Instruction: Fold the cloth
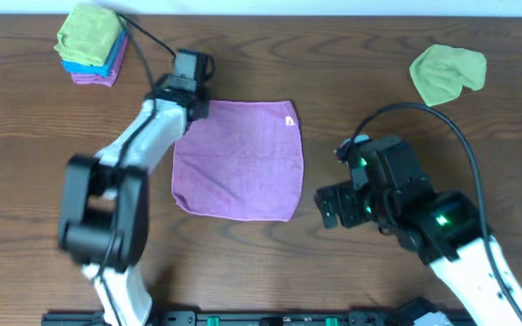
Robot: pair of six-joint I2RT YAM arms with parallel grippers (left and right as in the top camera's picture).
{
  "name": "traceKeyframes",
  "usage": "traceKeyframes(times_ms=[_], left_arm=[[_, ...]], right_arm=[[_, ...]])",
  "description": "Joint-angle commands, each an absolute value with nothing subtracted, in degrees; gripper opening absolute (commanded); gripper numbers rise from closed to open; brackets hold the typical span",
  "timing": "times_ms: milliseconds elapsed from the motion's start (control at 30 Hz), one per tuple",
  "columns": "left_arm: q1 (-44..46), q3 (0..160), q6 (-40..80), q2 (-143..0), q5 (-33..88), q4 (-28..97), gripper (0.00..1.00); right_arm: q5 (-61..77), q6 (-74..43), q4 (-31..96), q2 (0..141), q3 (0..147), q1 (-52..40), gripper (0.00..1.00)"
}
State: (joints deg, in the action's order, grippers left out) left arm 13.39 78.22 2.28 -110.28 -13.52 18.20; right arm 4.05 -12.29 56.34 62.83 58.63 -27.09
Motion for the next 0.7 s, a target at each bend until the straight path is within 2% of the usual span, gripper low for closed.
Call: traceKeyframes(times_ms=[0,133,267,367,500,600,667], left_arm=[[13.4,78.6,5.9,-100.3,-13.7,22.6,0.06],[12.0,78.5,9.3,-95.4,-11.6,35.4,0.06],[7.1,77.6,9.9,-95.2,4.3,44.5,0.06],[3.5,76.5,9.9,-95.1,7.6,48.3,0.06],[0.2,72.9,10.3,-95.1,12.3,50.7,0.06],[-0.4,66.9,12.1,-94.8,19.2,48.5,0.06],[-0.3,64.3,12.5,-94.5,19.6,47.7,0.06]], right_arm=[[10.5,-11.5,51.7,64.1,52.6,-23.0,0.98],[23.5,-9.5,41.1,64.1,43.8,-16.0,0.99],[32.2,-9.6,31.6,65.1,36.7,-12.2,0.99],[35.3,-10.2,26.0,68.4,33.2,-12.2,0.98],[37.8,-11.5,20.9,75.8,32.8,-12.4,0.95],[40.7,-12.0,14.3,82.9,32.8,-12.4,0.95],[41.2,-12.6,12.0,85.3,32.8,-12.4,0.95]])
